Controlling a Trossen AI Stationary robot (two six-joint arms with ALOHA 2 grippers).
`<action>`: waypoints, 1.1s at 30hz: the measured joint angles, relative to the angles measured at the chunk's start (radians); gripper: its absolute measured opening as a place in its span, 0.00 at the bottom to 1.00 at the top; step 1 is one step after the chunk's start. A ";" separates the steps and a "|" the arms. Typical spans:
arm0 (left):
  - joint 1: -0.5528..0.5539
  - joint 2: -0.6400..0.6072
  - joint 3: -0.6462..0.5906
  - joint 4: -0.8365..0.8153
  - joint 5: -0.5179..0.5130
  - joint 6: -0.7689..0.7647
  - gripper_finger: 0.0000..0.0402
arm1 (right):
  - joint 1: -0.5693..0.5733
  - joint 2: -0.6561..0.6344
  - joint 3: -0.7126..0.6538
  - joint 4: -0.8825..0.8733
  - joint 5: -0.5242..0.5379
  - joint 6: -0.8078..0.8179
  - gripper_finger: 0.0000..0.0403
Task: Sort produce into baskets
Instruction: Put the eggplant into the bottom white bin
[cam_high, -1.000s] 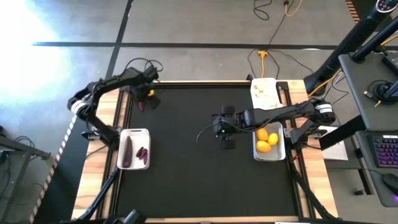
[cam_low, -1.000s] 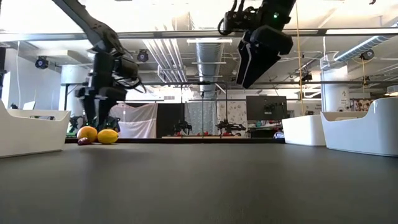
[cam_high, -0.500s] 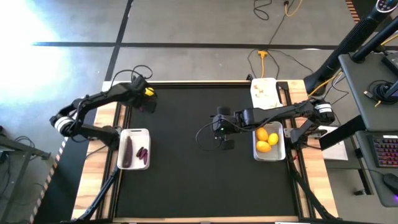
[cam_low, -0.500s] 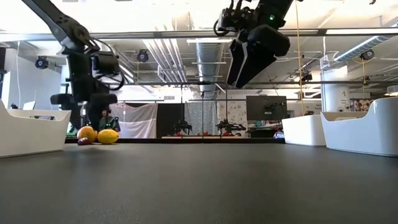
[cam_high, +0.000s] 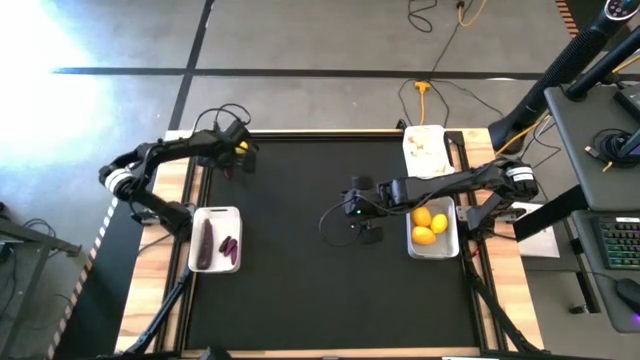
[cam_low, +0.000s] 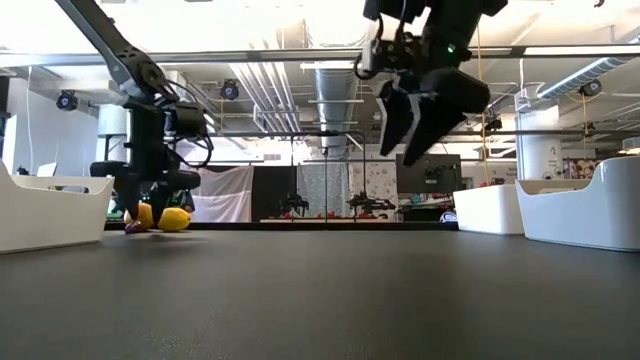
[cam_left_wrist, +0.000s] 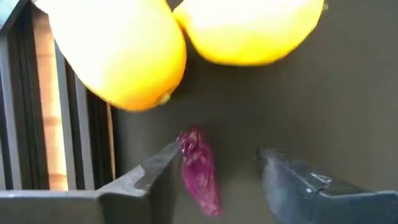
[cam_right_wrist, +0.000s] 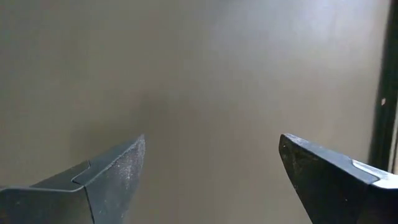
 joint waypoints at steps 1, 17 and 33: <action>0.001 0.016 0.012 -0.002 -0.004 -0.009 0.44 | 0.000 0.000 -0.008 0.000 0.000 -0.001 0.90; 0.011 0.182 0.219 -0.339 -0.008 -0.140 0.37 | 0.000 -0.019 -0.148 0.013 0.001 0.012 0.90; -0.020 0.229 0.164 -0.295 0.115 -0.203 0.37 | 0.000 -0.047 -0.178 0.015 0.002 0.026 0.90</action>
